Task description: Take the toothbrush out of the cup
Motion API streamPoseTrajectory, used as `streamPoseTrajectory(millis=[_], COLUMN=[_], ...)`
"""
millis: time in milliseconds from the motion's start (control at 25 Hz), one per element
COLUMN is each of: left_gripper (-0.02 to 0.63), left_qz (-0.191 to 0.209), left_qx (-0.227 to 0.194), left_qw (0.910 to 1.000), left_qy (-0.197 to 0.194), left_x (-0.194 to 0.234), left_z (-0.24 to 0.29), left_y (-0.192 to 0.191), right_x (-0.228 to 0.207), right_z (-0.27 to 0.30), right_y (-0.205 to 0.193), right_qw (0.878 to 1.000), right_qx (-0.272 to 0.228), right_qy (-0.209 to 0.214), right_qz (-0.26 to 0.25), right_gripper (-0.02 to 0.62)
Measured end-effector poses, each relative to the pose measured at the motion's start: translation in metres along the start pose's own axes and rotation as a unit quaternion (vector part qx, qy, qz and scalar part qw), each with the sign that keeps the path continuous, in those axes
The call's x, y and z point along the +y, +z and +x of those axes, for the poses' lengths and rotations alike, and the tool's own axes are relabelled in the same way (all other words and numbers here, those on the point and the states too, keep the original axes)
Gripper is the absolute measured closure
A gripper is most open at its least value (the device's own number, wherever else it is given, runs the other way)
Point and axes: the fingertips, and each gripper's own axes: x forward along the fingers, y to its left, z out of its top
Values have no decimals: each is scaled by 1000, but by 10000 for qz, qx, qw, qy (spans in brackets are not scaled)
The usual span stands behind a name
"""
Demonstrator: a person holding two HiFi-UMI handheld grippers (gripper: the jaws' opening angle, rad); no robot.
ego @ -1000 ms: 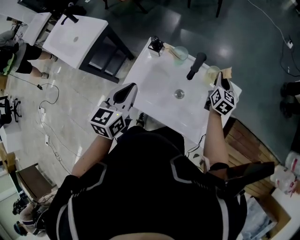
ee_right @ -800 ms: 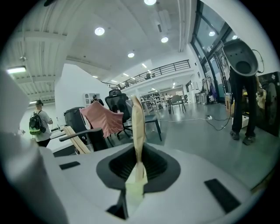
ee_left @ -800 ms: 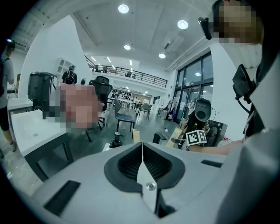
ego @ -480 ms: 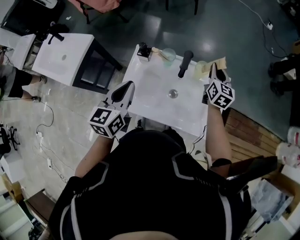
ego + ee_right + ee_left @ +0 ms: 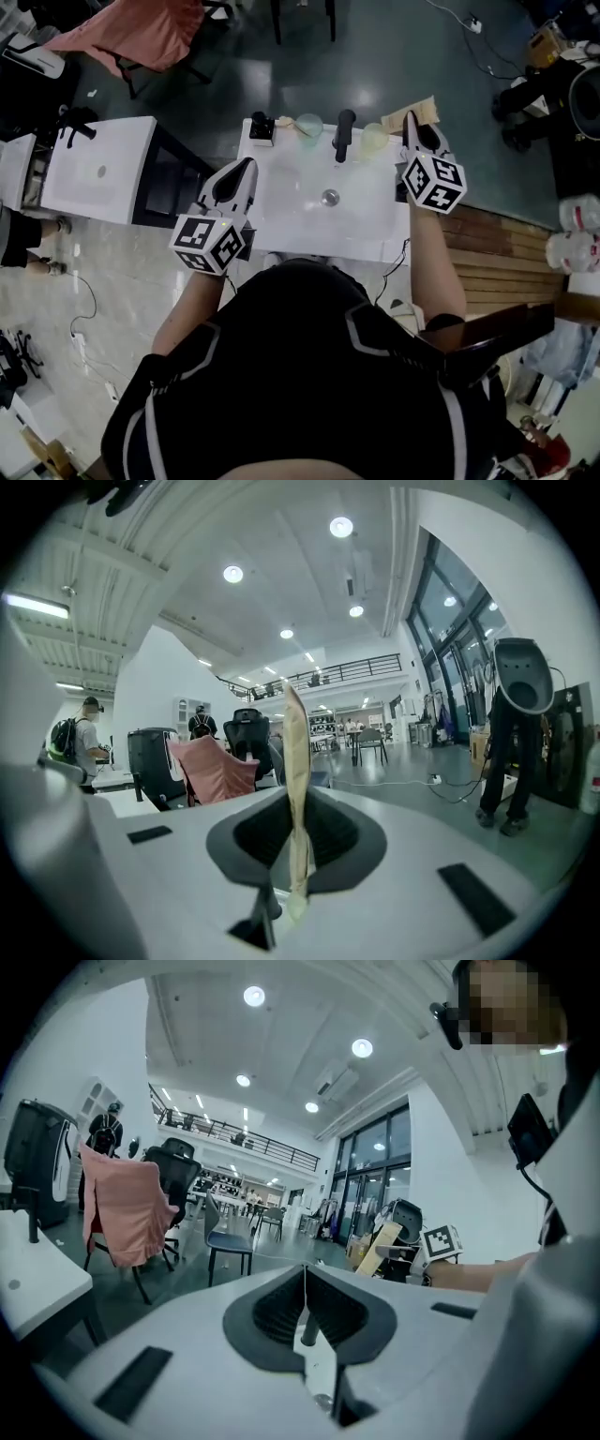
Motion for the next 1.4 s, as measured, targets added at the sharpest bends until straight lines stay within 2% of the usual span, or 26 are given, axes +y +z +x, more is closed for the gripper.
streamPoseTrajectory(millis=[160, 320, 480, 760, 960, 1240, 1400], left_gripper=[600, 600, 600, 600, 600, 600, 600], left_qz=[90, 90, 84, 54, 146, -64, 93], left_qx=[-200, -217, -241, -117, 33, 298, 466], left_qw=[9996, 9987, 9981, 9980, 9985, 9982, 9978], left_qy=[-174, -444, -555, -618, -524, -512, -470], left_x=[5, 5, 6, 5, 10, 11, 12], left_z=[6, 17, 23, 41, 44, 73, 92], left_y=[17, 21, 24, 17, 9, -19, -34], right_x=[18, 31, 35, 25, 28, 33, 29], right_z=[-18, -37, -51, -66, -74, -83, -90], right_y=[27, 42, 52, 62, 63, 65, 62], right_qw=[9999, 9998, 9996, 9992, 9993, 9996, 9994], right_qx=[-142, -204, -264, -293, -275, -123, -82], right_qy=[10, -41, -113, -255, -227, -175, -276], right_qz=[12, -58, -67, -79, -67, -196, -204], right_gripper=[557, 558, 558, 558, 558, 558, 558])
